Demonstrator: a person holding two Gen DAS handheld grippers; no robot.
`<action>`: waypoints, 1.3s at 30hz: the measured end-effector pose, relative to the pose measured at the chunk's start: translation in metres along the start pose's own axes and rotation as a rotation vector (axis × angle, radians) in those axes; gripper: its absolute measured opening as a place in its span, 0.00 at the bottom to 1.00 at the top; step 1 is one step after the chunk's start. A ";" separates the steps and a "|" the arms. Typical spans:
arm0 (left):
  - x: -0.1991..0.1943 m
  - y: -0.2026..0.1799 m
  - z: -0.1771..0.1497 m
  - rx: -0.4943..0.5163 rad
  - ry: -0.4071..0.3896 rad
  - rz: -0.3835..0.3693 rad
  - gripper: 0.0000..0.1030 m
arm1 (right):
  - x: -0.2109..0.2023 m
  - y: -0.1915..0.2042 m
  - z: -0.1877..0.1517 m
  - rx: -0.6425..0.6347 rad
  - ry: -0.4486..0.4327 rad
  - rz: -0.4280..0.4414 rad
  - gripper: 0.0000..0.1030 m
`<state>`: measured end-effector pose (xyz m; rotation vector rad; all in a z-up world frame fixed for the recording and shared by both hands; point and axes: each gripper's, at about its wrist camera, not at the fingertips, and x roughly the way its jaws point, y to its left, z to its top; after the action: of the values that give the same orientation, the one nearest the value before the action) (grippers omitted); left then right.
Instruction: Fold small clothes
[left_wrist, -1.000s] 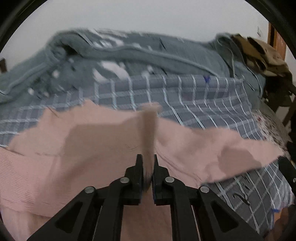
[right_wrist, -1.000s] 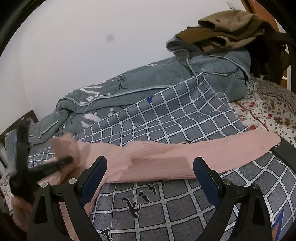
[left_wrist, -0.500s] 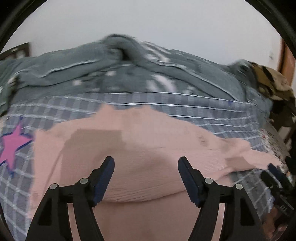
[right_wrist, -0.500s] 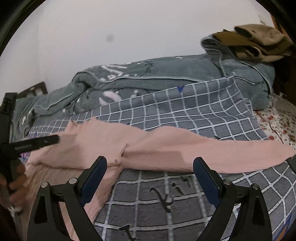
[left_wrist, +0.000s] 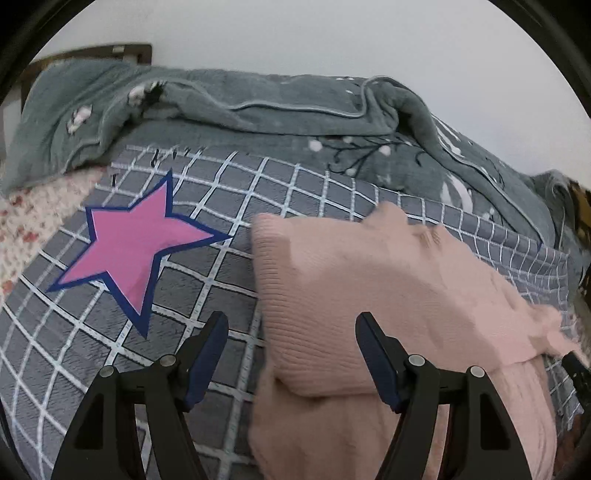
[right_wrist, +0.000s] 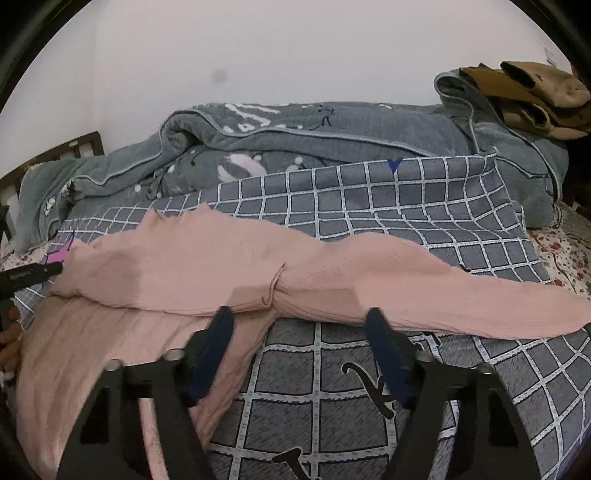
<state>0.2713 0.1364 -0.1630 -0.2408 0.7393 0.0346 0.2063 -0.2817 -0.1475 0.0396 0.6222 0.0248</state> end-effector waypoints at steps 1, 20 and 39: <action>0.005 0.005 0.002 -0.028 0.012 -0.010 0.66 | 0.002 0.000 0.001 0.002 0.011 -0.001 0.41; 0.037 0.017 0.004 -0.149 0.037 -0.108 0.15 | 0.067 0.020 0.025 0.020 0.152 0.131 0.05; 0.026 0.005 -0.004 -0.094 0.017 -0.064 0.32 | 0.053 0.020 0.018 0.005 0.120 0.112 0.03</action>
<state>0.2876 0.1391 -0.1845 -0.3551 0.7476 0.0070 0.2593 -0.2606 -0.1628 0.0786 0.7395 0.1346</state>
